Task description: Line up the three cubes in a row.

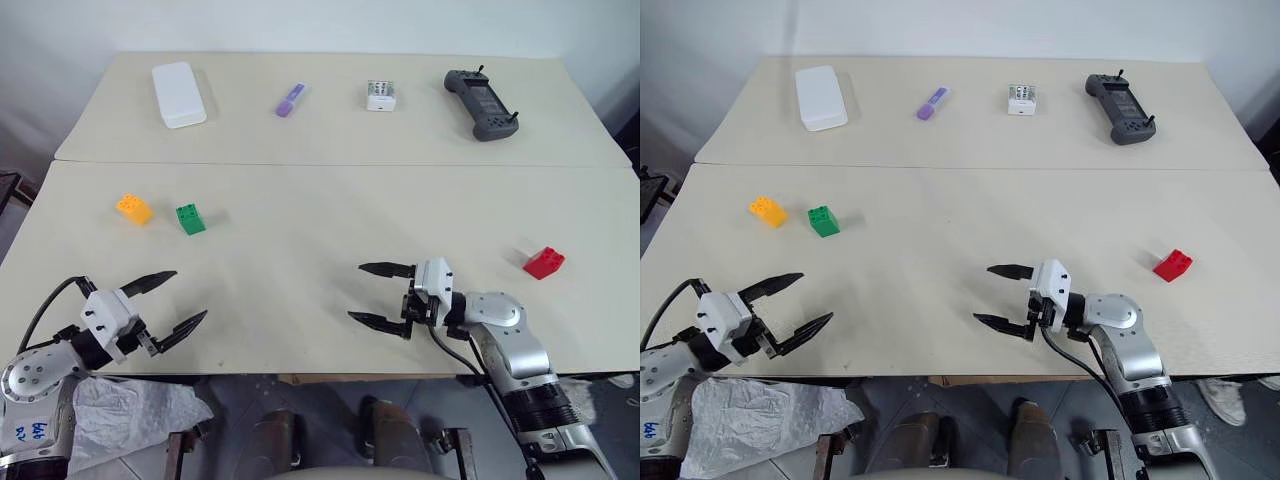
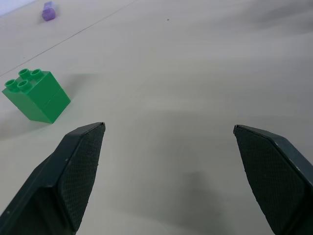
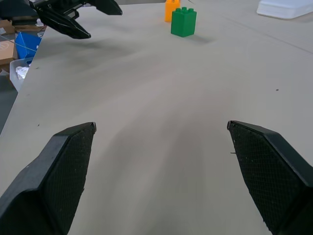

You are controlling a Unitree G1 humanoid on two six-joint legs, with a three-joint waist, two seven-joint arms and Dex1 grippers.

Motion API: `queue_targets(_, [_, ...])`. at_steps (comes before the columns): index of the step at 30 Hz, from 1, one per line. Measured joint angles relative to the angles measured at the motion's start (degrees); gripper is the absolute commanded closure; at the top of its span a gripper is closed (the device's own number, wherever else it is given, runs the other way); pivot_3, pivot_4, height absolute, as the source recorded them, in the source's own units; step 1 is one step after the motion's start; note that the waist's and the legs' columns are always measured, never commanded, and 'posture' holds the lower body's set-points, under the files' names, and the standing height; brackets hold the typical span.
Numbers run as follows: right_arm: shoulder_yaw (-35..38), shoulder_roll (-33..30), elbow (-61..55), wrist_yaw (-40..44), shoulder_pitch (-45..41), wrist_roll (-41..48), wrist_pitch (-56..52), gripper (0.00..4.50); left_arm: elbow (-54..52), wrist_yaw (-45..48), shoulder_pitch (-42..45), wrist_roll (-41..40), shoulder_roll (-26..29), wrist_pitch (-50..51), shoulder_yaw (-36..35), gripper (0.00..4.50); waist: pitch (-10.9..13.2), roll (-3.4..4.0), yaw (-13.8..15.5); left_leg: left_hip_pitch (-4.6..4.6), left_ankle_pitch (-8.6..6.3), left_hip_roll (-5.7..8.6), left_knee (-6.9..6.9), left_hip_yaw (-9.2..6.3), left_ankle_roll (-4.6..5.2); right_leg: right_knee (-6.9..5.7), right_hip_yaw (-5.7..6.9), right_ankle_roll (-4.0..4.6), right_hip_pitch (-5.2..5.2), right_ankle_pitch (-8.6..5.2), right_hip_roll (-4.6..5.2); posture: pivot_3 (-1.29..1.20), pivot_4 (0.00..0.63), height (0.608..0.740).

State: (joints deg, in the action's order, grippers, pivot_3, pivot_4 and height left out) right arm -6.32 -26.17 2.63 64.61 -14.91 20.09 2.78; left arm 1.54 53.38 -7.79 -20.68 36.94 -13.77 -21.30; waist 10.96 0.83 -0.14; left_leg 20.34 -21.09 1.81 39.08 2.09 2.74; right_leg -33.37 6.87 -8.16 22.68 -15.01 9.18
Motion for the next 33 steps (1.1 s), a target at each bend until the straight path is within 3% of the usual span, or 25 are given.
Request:
queue_targets(3, [0.01,0.0,0.26,-0.03,0.0,-0.05,0.76,0.0,-0.44,-0.46,-0.43,-0.59,0.0,1.13,-0.05,0.01,0.0,0.0,-0.01,0.0,0.0,0.0,0.0,0.0,0.0,0.0,0.0,0.0,0.0,0.0,0.0,0.0,0.15,0.74])
queue_targets(9, [3.12,-1.22,-1.09,-1.72,1.4,0.32,1.05,0.0,-8.89,-0.04,-1.43,-9.99,0.1,12.68,-0.05,0.01,0.0,0.0,0.25,0.0,0.0,0.02,0.03,-0.03,0.01,-0.03,-0.02,0.0,-0.03,0.0,0.05,0.0,0.15,0.74])
queue_targets(17, [22.15,-7.15,-18.63,-12.56,14.36,9.34,-7.56,0.0,-15.05,1.9,7.03,-8.84,-0.34,17.02,11.22,0.01,0.0,0.02,1.53,-0.01,-0.01,0.0,0.04,0.02,-0.01,-0.03,-0.03,0.0,-0.05,0.0,-0.08,0.0,0.15,0.74])
queue_targets(24, [45.8,-5.0,-22.36,-21.61,34.21,13.06,-9.52,0.0,-9.04,1.78,16.12,-4.48,-9.34,17.45,22.72,0.01,-0.06,-0.08,3.01,-0.06,-0.05,-0.01,0.05,0.18,0.09,0.05,-0.22,-0.04,-0.14,0.02,-0.22,0.0,0.15,0.74])
queue_targets(29, [50.49,-1.83,-14.43,-25.05,39.11,11.53,-8.41,0.0,-7.54,3.31,17.99,-2.67,-9.73,17.46,26.49,0.01,-0.07,-0.04,1.65,-0.21,-0.09,-0.39,0.05,0.54,0.0,0.14,-0.53,-0.04,-0.14,0.02,-0.56,0.0,0.15,0.74])
queue_targets(33, [49.6,-1.84,-13.27,-28.58,35.69,10.95,-9.95,0.0,-6.98,3.8,19.47,-1.63,-10.03,16.64,27.04,0.01,-0.08,-0.01,0.64,-0.35,-0.05,-0.61,0.05,0.85,-0.1,0.09,-0.71,-0.05,-0.13,0.03,-0.64,0.0,0.15,0.74])
